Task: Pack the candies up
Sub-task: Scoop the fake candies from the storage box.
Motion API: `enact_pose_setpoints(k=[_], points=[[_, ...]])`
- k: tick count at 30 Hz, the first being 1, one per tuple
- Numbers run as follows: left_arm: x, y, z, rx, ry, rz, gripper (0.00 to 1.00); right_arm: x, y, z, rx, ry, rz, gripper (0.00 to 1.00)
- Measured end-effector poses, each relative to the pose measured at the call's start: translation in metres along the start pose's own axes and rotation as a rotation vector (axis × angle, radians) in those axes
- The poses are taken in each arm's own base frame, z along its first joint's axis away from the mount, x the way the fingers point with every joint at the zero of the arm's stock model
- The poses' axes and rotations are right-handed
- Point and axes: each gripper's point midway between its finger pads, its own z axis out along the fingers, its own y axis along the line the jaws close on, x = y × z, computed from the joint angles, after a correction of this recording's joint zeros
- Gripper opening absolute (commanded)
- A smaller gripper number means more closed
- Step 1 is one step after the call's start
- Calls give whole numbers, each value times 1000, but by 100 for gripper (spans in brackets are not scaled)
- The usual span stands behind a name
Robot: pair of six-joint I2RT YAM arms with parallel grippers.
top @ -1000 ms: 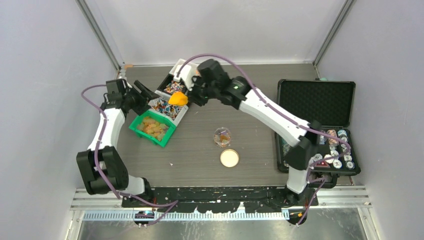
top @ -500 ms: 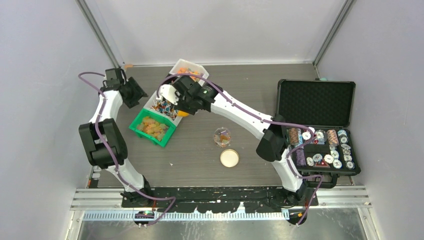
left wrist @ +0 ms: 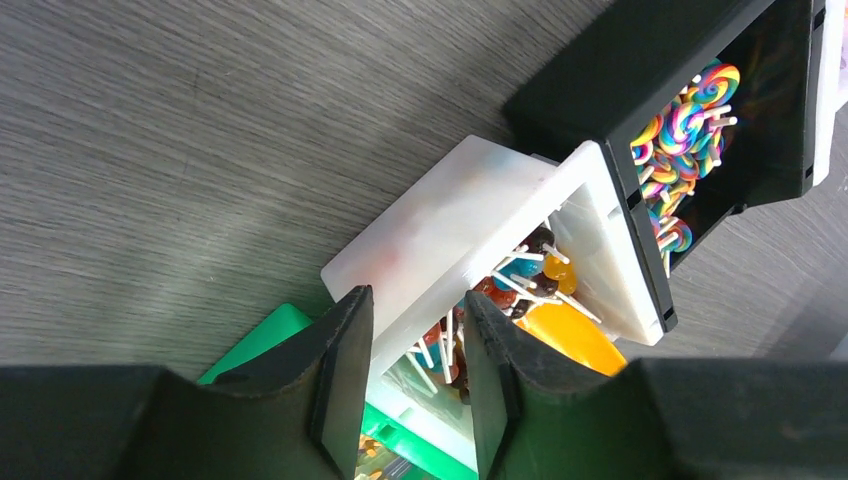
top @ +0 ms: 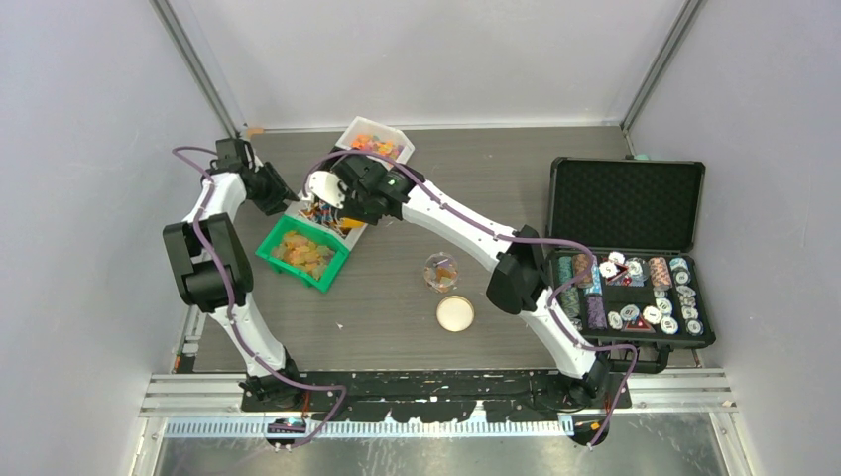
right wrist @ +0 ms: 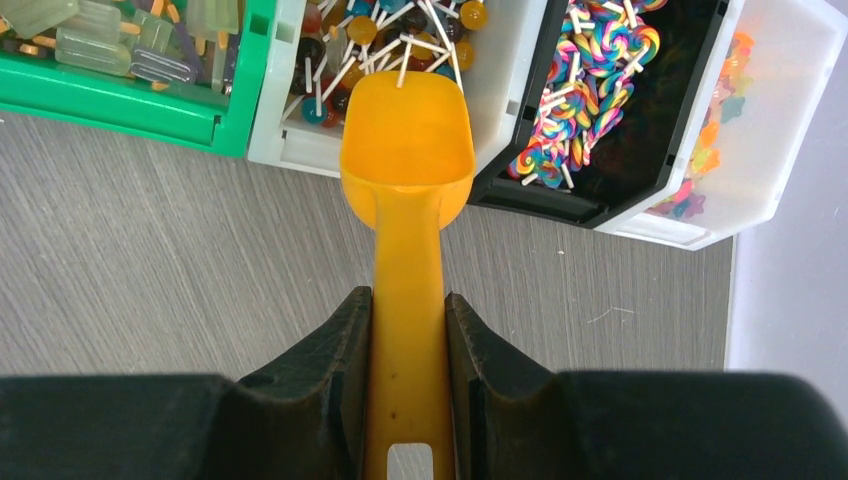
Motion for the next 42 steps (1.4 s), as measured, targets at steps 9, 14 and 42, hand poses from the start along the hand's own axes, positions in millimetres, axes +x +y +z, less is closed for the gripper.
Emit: enact_pose_setpoints(k=[9, 14, 42], points=[[0, -1, -1, 26, 9, 0, 37, -6, 4, 17, -4, -45, 16, 0], [0, -2, -1, 31, 12, -1, 37, -3, 10, 36, 5, -67, 65, 0], [-1, -11, -2, 77, 31, -47, 52, 30, 29, 65, 76, -211, 296, 0]])
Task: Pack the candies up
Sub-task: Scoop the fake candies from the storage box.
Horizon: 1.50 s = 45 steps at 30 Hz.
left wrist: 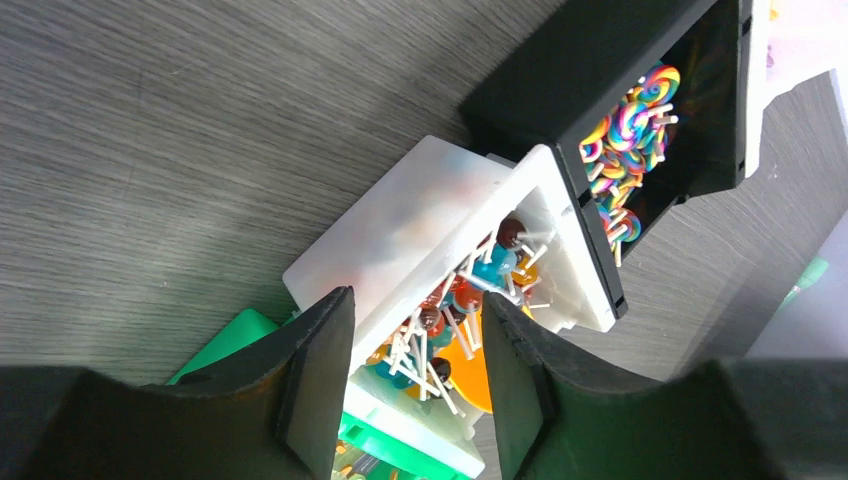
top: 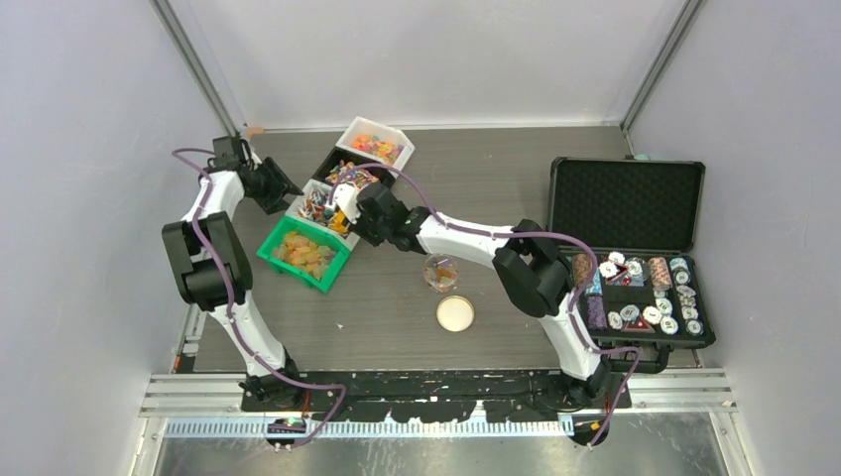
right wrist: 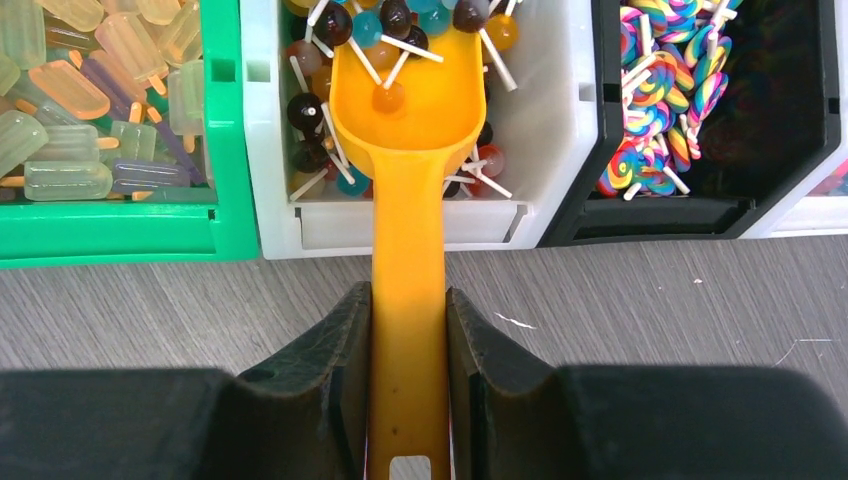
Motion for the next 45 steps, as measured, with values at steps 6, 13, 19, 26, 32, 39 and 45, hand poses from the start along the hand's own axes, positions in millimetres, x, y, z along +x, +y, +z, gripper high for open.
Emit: enact_pose_setpoints(k=[6, 13, 19, 26, 32, 39, 45], points=[[-2, -6, -2, 22, 0, -8, 56, 3, 1, 3, 22, -48, 16, 0], [-3, -8, -3, 26, 3, -18, 57, 9, 2, 8, 47, -104, 53, 0], [-5, -12, -9, 24, 6, -26, 59, 13, 1, 11, 71, -140, 82, 0], [-11, -21, -23, 21, -7, -23, 69, 10, -3, 5, 96, -167, 89, 0], [-3, -36, -69, 46, -76, 8, 100, -10, -13, -10, 124, -205, 88, 0], [21, -68, -128, 118, -185, 101, 100, -27, -23, -25, 144, -251, 80, 0], [55, -79, -162, 177, -243, 157, 100, -24, -21, -32, 144, -276, 77, 0]])
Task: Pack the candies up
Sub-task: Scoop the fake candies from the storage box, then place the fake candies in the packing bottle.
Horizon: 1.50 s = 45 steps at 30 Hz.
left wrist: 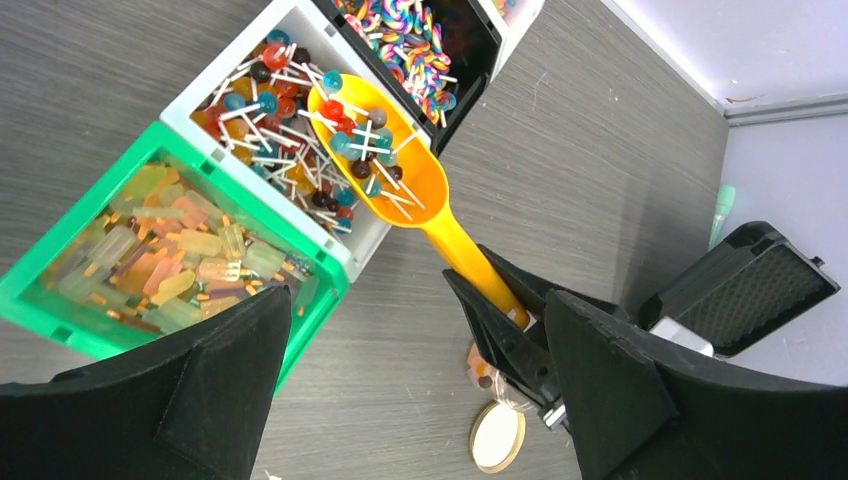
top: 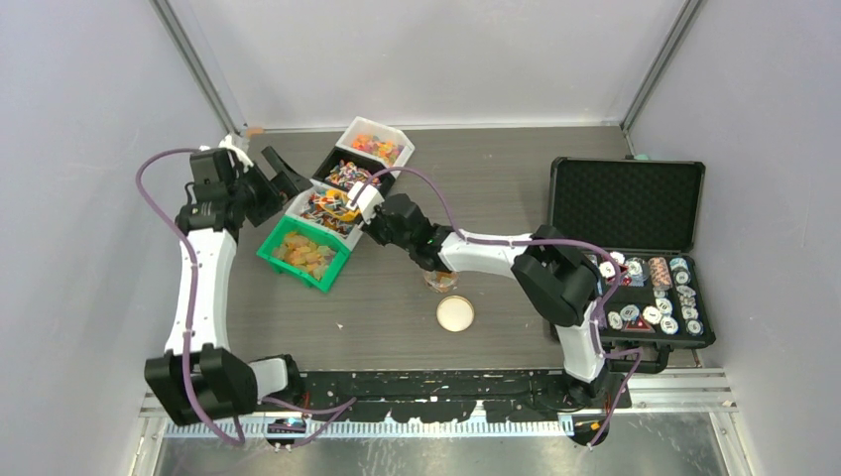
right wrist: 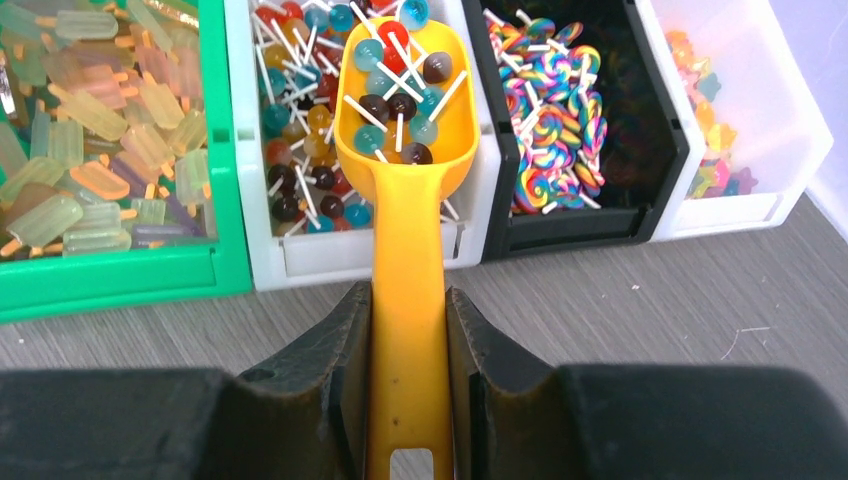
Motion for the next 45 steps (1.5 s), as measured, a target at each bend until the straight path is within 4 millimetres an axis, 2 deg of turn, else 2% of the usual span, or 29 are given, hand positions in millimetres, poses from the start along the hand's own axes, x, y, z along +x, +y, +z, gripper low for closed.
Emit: enact_pose_setpoints(k=[5, 8, 14, 20, 25, 31, 35, 40, 45], points=[[11, -4, -21, 17, -46, 26, 100, 11, 3, -9, -10, 8, -1, 0], [20, -10, -31, 36, -56, 44, 100, 10, 4, -19, -17, -4, 0, 0], [27, -30, -54, 89, -92, 98, 100, -14, -2, -45, -13, -81, 9, 0], [38, -44, -76, 144, -109, 133, 100, -42, -14, -86, 8, -163, 21, 0], [47, -47, -80, 152, -75, 149, 100, -69, -25, -120, 28, -227, 22, 0], [53, -51, -81, 171, -50, 159, 100, -84, -39, -169, 60, -254, 13, 0], [61, -61, -89, 224, -20, 166, 100, -80, -46, -203, 83, -241, 7, 0], [69, -74, -102, 281, -14, 191, 100, -59, -51, -251, 97, -188, -17, 0], [90, -66, -92, 296, 51, 183, 100, -47, -56, -294, 103, -150, -49, 0]])
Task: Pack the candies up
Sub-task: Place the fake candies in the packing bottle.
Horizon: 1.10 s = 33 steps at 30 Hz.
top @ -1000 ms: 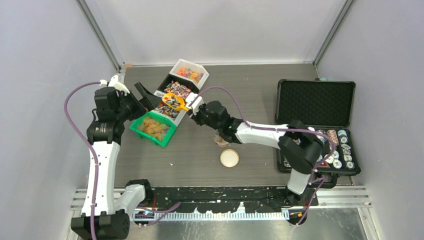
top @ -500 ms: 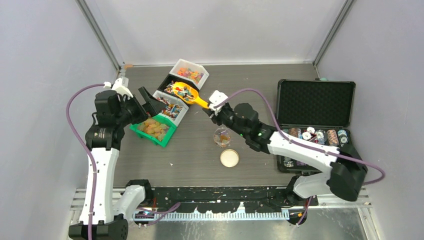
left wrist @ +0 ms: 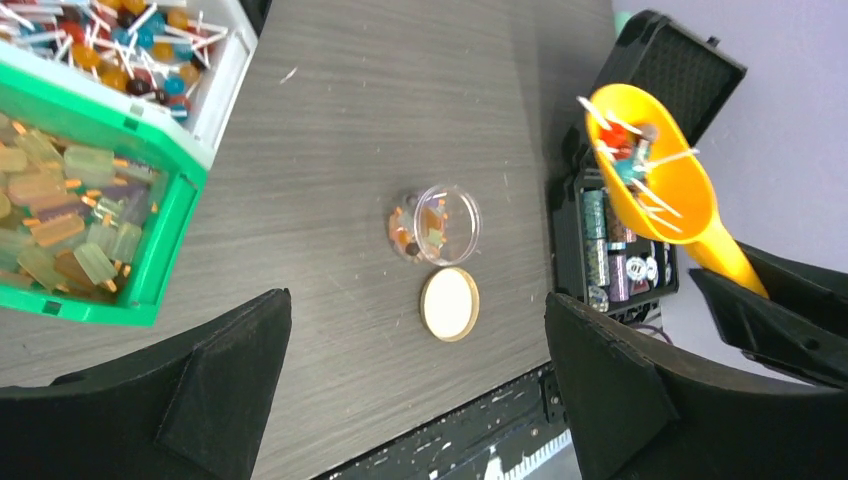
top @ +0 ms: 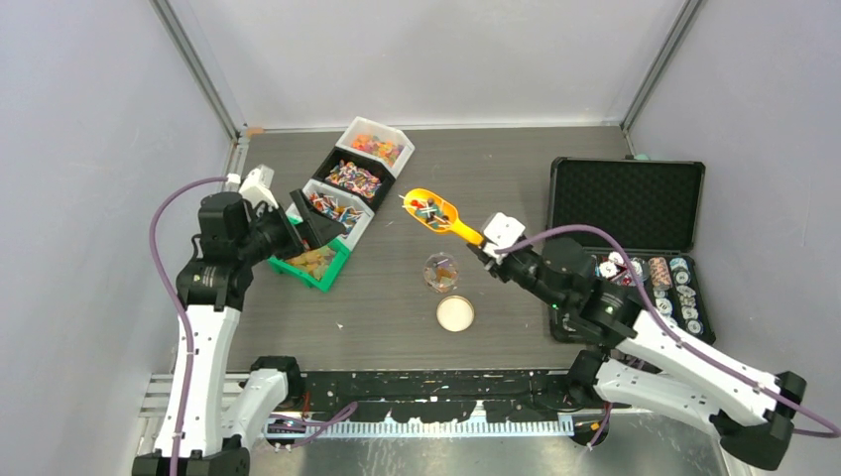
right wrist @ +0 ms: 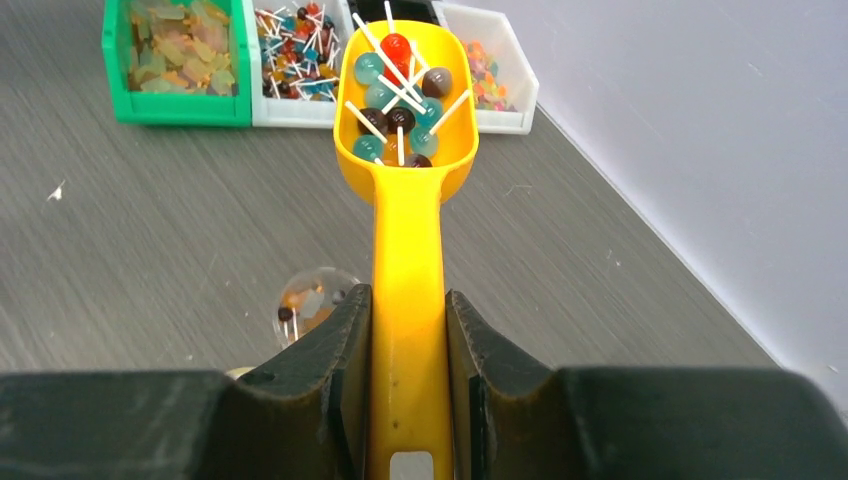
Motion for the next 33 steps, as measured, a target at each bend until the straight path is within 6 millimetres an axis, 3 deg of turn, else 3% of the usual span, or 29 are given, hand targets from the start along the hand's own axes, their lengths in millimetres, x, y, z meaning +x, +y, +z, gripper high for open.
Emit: enact_pose_setpoints(k=[5, 13, 25, 33], points=[[17, 12, 10, -13, 60, -32, 100, 15, 1, -32, -25, 44, -15, 0], [28, 12, 14, 18, 83, -28, 100, 62, 14, -66, -96, 204, -43, 0], [51, 27, 18, 4, 125, -27, 100, 122, 32, -83, -193, 481, -84, 0], [64, 43, 23, -37, 147, -18, 100, 121, 29, -77, -194, 539, -97, 0]])
